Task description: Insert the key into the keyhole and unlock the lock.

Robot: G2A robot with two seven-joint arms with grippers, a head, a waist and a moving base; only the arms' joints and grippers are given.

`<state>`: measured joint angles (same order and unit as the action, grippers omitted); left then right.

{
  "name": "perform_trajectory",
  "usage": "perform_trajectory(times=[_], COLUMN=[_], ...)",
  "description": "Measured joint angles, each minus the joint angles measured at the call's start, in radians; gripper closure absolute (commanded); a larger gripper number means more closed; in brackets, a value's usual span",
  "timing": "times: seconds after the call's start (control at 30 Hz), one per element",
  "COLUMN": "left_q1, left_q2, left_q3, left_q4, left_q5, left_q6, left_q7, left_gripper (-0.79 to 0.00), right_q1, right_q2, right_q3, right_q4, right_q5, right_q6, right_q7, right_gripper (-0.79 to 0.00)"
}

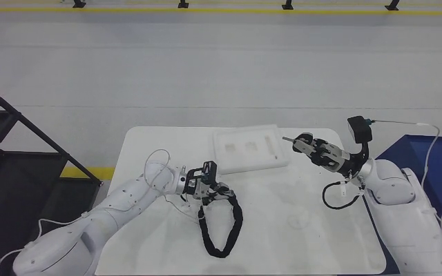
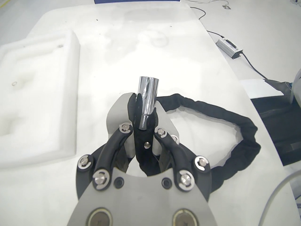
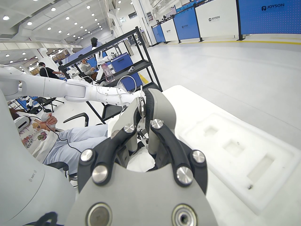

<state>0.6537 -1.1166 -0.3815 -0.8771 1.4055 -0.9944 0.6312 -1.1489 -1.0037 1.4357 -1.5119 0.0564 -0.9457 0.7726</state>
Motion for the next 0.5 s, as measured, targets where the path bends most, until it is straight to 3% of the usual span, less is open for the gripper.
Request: perform_trajectory(times=[0.23, 0.5], left_q1=[0.008, 0.003], left_q2=[0.046, 0.105], left_q3=[-0.057, -0.086], left_q4=[-0.108, -0.257], left_q5=[-0.038, -0.081], left_q6=[-0.018, -0.018], left_q7=[0.001, -0.015], left_gripper=[0.0, 0.0], right_q1=[-0.014, -0.022], right_q2=[0.002, 0.02], right_q3=[-0.009, -0.032], right_q4=[-0.035, -0.109], right_q5=[-0.036, 0.037], right_q6=[0.059, 0.182], right_q7=[0.002, 0.156], right_gripper=[0.0, 0.0])
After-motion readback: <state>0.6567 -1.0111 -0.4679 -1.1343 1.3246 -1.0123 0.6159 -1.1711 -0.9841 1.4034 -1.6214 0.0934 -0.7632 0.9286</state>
